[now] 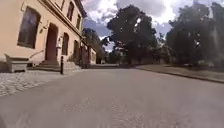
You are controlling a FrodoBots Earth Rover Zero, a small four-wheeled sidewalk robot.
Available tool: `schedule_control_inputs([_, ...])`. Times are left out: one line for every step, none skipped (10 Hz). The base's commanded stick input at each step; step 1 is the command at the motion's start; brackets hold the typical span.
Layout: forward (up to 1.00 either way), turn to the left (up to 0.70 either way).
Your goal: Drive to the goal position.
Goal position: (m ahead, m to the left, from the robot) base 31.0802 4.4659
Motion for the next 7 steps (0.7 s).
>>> schedule_control_inputs([0.85, 0.01])
schedule_control_inputs([0.85, 0.01])
schedule_control_inputs([0.85, 0.01])
schedule_control_inputs([0.85, 0.01])
schedule_control_inputs([0.85, 0.01])
schedule_control_inputs([0.85, 0.01])
schedule_control_inputs([0.85, 0.01])
